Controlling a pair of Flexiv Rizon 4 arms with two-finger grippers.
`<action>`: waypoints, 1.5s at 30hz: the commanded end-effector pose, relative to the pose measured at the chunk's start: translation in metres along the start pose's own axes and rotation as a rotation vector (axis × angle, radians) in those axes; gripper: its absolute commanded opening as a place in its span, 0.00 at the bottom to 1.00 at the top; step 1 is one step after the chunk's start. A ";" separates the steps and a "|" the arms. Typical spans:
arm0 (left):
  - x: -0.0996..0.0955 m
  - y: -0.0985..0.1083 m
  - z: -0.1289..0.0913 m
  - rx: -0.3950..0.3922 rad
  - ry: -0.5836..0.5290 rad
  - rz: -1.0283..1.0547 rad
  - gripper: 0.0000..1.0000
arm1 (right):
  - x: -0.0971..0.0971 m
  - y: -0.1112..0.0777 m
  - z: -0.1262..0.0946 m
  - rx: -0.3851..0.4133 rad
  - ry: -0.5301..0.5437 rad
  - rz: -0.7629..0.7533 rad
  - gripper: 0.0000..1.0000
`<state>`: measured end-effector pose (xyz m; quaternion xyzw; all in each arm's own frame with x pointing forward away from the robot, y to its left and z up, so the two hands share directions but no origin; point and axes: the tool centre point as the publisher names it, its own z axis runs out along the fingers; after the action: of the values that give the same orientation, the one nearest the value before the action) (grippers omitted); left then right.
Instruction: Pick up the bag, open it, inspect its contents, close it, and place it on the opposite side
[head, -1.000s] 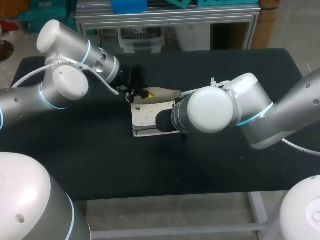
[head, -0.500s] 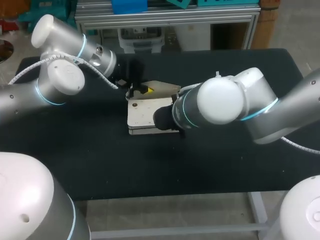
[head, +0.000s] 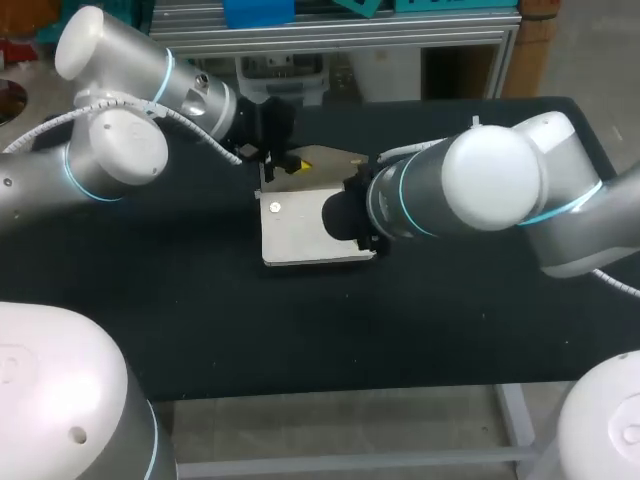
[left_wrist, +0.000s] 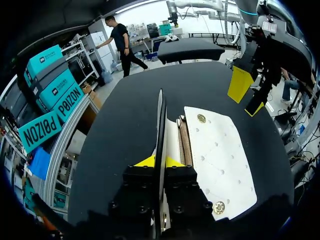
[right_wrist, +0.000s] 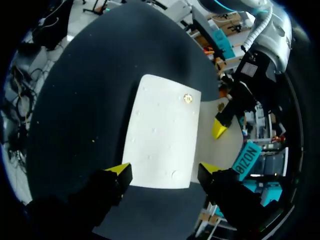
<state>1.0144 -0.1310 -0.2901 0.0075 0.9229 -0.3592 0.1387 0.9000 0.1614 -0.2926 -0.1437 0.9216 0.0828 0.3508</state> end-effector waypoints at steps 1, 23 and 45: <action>0.006 -0.009 -0.014 -0.010 -0.003 -0.007 0.00 | -0.001 -0.002 -0.016 0.009 -0.013 -0.002 0.00; 0.009 -0.022 -0.030 0.008 -0.029 -0.017 0.00 | -0.040 -0.013 -0.005 0.023 -0.059 -0.034 0.00; 0.018 -0.047 -0.046 0.035 -0.055 -0.034 0.00 | -0.073 -0.017 0.031 0.012 -0.050 -0.034 0.00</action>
<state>0.9804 -0.1380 -0.2305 -0.0163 0.9136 -0.3750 0.1565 0.9716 0.1635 -0.2648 -0.1548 0.9100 0.0758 0.3772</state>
